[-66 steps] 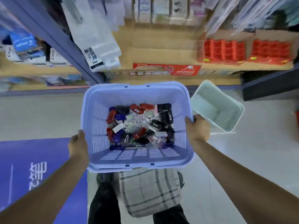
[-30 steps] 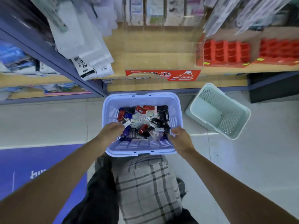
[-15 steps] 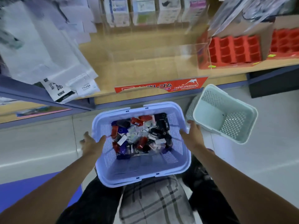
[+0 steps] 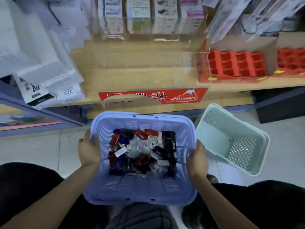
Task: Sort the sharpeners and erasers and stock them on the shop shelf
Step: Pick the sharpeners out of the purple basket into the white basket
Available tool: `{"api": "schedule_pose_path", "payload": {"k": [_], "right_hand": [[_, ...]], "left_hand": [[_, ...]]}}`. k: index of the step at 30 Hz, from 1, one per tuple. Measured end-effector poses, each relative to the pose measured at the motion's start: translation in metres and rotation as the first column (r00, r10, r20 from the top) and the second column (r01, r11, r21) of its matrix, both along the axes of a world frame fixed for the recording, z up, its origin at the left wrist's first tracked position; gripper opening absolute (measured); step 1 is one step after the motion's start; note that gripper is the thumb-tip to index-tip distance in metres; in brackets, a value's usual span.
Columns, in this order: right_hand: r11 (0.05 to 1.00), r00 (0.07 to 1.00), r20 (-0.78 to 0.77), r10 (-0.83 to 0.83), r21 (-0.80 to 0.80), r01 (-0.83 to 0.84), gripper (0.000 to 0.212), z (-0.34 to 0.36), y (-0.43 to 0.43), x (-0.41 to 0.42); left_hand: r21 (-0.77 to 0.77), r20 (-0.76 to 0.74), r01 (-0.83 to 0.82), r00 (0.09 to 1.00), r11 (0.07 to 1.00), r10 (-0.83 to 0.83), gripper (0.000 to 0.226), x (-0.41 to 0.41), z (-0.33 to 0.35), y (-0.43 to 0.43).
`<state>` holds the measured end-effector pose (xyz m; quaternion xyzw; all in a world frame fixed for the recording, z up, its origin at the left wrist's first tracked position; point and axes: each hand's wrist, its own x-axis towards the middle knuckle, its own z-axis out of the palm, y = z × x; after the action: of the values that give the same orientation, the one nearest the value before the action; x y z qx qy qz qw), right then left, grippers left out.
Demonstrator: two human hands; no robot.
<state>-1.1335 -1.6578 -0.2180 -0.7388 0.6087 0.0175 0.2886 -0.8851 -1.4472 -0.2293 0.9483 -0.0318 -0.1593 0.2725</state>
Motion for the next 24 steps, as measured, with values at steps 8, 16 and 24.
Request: {"api": "schedule_pose_path", "payload": {"k": [8,16,24], "right_hand": [[0.998,0.979,0.198,-0.043,-0.046,0.053,0.036,-0.002,-0.025,-0.017],[1.0,0.987,0.158,0.02,-0.024,-0.016,0.028,-0.001,-0.059,-0.029],[0.998,0.991,0.113,0.071,-0.006,-0.07,0.038,-0.002,-0.089,-0.032]], "left_hand": [[-0.055,-0.02,0.106,0.994,0.993,-0.107,0.031,0.004,-0.001,-0.033],[-0.165,-0.309,0.128,0.935,0.978,-0.175,0.017,0.015,0.022,-0.064],[0.005,-0.086,0.202,0.976,0.979,-0.2,0.051,-0.023,0.034,-0.084]]}}
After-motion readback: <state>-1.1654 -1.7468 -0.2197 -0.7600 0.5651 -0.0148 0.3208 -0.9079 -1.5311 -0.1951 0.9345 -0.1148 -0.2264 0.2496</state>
